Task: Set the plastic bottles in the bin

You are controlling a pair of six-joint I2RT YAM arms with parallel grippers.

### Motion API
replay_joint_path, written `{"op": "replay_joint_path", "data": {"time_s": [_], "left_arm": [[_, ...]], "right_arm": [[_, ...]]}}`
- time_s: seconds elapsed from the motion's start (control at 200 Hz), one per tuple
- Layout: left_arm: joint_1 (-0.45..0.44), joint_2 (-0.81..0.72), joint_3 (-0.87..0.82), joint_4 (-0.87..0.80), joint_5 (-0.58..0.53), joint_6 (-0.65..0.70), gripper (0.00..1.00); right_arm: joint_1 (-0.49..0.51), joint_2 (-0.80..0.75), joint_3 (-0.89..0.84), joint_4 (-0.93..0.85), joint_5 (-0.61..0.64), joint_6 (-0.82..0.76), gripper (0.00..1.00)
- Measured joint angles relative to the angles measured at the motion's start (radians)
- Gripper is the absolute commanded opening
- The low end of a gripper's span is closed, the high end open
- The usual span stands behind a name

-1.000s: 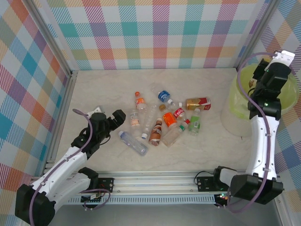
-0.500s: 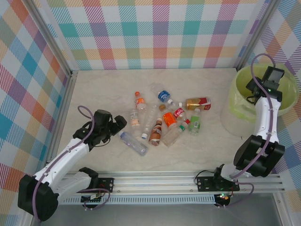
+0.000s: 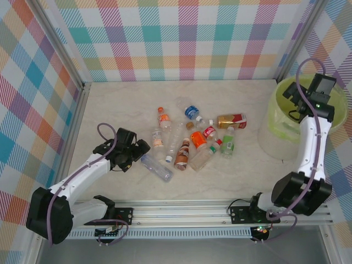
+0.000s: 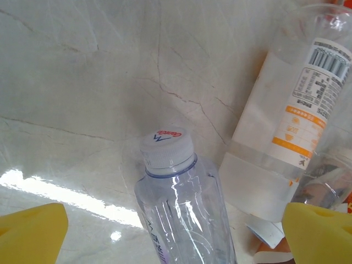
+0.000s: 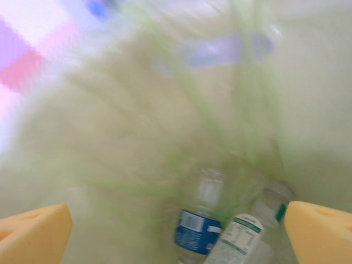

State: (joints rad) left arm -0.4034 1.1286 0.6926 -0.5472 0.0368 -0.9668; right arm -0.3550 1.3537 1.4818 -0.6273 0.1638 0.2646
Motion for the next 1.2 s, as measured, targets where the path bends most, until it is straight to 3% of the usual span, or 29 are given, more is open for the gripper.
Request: {"op": "replay_joint_path", "data": {"time_s": [0.295,0.49,0.59,0.79,1.2], "left_arm": [[0.0,0.08,-0.002,0.045,0.03,-0.194,1.0],[0.0,0.183,-0.002,0.072,0.077,-0.263,0.97],[-0.001,0.204,-0.002,0.091,0.086,-0.288,0.94],[-0.002,0.238,-0.019,0.183,0.099,-0.349,0.81],[-0.006,0.251,-0.06,0.232,0.116,-0.367,0.5]], "right_arm": [[0.251,-0.187,0.002,0.07,-0.235,-0.056,1.0],[0.436,-0.181,-0.119,0.166,-0.497,-0.053,1.0],[0.526,-0.154,-0.158,0.192,-0.57,-0.056,1.0],[0.659,-0.124,-0.237,0.229,-0.584,-0.071,1.0],[0.748,-0.064,-0.324,0.306,-0.532,-0.05,1.0]]}}
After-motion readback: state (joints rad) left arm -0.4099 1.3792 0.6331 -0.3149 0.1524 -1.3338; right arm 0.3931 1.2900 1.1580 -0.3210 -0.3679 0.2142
